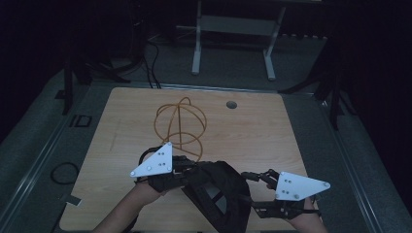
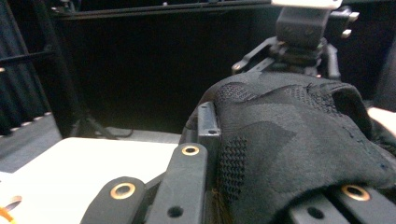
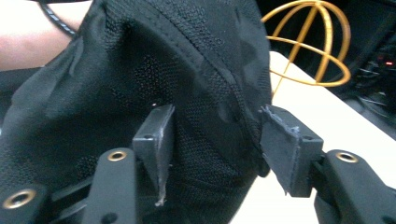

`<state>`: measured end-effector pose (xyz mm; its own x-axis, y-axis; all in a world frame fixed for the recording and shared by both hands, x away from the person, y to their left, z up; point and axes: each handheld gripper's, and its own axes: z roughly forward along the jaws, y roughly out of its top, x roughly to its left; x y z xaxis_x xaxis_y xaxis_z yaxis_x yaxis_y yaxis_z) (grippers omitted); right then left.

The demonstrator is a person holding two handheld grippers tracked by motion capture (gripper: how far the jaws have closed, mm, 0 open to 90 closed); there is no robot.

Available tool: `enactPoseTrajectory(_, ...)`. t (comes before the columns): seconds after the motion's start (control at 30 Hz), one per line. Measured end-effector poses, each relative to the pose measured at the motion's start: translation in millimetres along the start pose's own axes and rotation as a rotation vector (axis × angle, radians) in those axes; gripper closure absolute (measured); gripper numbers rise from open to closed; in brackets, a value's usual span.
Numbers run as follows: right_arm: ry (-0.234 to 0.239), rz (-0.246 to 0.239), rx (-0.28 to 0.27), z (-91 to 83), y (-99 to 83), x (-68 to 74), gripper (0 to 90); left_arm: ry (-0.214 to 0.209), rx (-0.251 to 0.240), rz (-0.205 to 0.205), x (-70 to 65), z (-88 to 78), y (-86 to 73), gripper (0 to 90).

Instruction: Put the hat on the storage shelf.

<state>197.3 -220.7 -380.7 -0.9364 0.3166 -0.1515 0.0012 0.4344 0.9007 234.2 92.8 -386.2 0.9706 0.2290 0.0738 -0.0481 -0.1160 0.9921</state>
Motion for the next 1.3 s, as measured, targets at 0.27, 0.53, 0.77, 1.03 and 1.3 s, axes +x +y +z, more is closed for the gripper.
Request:
enactPoseTrajectory(0.27, -0.004, 0.011, -0.018, 0.0, 0.9, 0.2, 86.6, 0.018, 0.008, -0.025, 3.9, -0.5, -1.9, 88.6)
enactPoseTrajectory(0.53, 0.005, 0.023, -0.036, -5.0, 2.8, 0.0, 88.8, 0.05, 0.039, -0.019, 6.9, -0.1, -2.0, 88.4)
enactPoseTrajectory(0.77, 0.021, 0.062, -0.063, -12.1, 5.8, -4.8, 89.0, 0.094, 0.061, -0.025, 6.0, 0.7, 0.6, 80.9)
enactPoseTrajectory(1.03, -0.006, 0.067, -0.069, -22.7, 7.9, -7.8, 89.0, 0.125, 0.083, -0.039, 7.2, 0.3, 0.2, 67.0)
enactPoseTrajectory(1.3, -0.064, 0.095, -0.073, -34.5, 7.1, -14.8, 88.9, 0.241, 0.106, -0.067, 11.0, -6.8, 4.2, 60.0)
